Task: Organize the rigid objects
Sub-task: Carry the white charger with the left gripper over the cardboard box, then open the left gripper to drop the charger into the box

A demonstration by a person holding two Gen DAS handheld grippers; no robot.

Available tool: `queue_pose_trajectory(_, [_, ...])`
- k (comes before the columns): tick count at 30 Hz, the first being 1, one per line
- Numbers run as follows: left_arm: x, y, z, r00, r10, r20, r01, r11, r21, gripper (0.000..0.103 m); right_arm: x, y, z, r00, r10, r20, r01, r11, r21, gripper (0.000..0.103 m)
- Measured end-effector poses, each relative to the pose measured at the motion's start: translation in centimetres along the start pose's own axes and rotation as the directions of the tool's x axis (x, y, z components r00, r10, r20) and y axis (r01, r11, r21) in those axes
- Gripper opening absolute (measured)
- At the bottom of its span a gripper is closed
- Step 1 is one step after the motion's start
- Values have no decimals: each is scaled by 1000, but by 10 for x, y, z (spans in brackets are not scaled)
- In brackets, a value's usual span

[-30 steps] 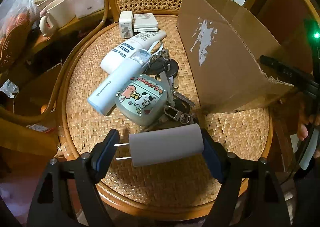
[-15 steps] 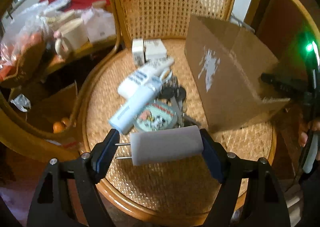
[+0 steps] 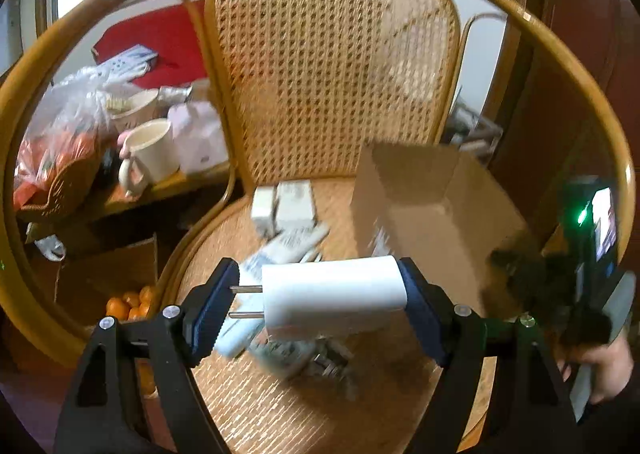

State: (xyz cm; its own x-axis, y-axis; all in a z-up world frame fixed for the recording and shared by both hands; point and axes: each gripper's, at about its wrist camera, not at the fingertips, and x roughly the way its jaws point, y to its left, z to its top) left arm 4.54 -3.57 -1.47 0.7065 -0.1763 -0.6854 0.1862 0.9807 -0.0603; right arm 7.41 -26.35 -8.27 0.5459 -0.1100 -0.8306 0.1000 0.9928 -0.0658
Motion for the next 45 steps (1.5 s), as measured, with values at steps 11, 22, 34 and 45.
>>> queue_pose_trajectory(11, [12,-34,42,991,-97,90,96,995,16,79,-1,-2,-2,1000,10,5,-10,1000,8,6])
queue_pose_trajectory(22, [49,-72,51,970,-239,49,236,969,67,79,-1,-3,-3,1000,13,17,-13,1000,22,6])
queue_pose_trajectory(34, [76,-78,44,975,-217,-47,218,976,6,79,0,-3,-4,1000,-2,22,2,1000,24,6])
queue_pose_trajectory(45, [70,-63,50,981,-194,-30,193,980,-40,92,-4,-4,-6,999,9,36,-10,999,33,6])
